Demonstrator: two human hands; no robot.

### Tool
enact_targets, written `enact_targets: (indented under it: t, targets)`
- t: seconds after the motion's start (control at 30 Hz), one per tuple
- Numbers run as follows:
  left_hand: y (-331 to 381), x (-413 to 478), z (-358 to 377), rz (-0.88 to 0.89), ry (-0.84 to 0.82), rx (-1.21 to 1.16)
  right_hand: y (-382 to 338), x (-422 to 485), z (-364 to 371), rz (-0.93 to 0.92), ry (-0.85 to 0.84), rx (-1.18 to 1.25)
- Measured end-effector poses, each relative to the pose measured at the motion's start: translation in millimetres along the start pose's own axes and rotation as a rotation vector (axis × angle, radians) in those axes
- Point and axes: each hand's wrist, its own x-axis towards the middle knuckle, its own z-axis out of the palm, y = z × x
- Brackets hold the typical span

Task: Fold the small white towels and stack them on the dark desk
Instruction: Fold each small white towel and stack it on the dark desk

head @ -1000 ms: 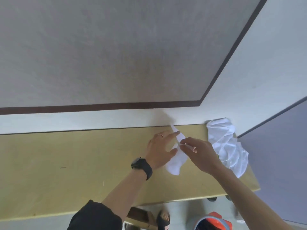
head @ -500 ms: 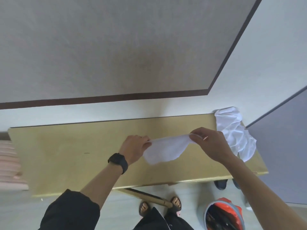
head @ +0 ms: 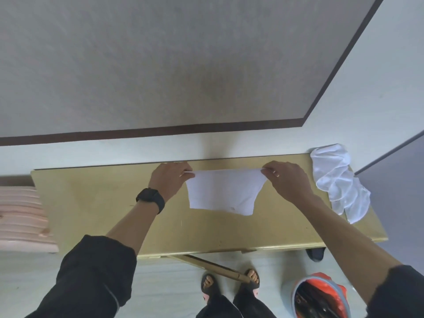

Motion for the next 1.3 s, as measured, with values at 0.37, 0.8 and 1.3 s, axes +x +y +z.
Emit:
enact_targets:
  t: [0.37,0.8,1.3]
  targets:
    - [-15,-2,9,0.164,0.311,0.062,0,12,15,-0.098,0.200,0.000]
    - [-25,-144,142,0.125,-0.198,0.131,67,-119,142,0.051,-0.367,-0.120]
    - [-35,-136,165,-0.423,-0.422,-0.360,62,-111,166,0.398,-0.386,0.318]
